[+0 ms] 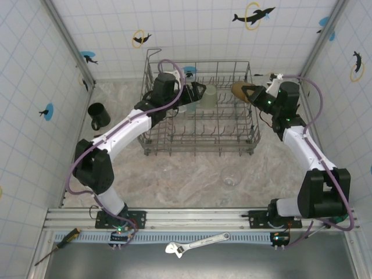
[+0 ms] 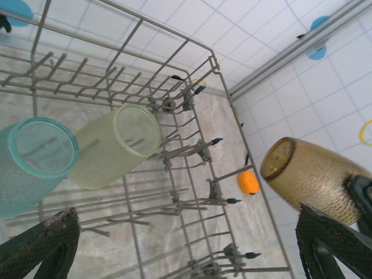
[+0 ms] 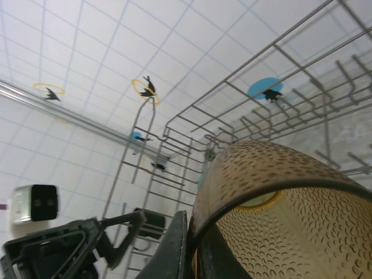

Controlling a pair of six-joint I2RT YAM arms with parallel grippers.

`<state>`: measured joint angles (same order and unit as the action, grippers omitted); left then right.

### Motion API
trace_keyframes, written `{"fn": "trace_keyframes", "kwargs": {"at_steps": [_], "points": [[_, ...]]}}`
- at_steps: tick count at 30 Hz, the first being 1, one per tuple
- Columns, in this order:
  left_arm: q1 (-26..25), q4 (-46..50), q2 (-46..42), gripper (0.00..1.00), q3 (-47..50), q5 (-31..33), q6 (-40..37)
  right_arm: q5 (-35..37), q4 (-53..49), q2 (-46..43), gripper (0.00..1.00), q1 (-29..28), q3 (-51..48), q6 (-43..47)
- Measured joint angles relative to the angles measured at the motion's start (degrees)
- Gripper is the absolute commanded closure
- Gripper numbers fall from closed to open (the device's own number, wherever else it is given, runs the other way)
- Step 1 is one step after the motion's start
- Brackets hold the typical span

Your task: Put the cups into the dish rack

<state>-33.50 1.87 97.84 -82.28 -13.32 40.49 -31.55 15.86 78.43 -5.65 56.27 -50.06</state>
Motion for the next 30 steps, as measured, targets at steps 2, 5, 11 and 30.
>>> {"fn": "trace_keyframes", "kwargs": {"at_steps": [2, 5, 11, 30], "points": [[0.5, -1.4, 0.3, 0.02, 0.2, -1.2, 2.1, -0.7, 2.9, 0.5, 1.00, -0.3, -1.2, -1.7], [0.8, -3.8, 0.4, 0.02, 0.2, -2.8, 5.1, -1.7, 6.1, 1.0, 1.00, -1.2, -2.2, -3.6], [0.8, -9.6, 0.7, 0.02, 1.3, -4.7, 11.3, -4.2, 15.2, 1.7, 1.00, -2.4, -3.8, -8.0], [0.8, -25.8, 6.6, 0.02, 3.9, -8.8, 29.7, -8.0, 32.9, 4.2, 1.00, -4.7, -5.8, -17.9]]}}
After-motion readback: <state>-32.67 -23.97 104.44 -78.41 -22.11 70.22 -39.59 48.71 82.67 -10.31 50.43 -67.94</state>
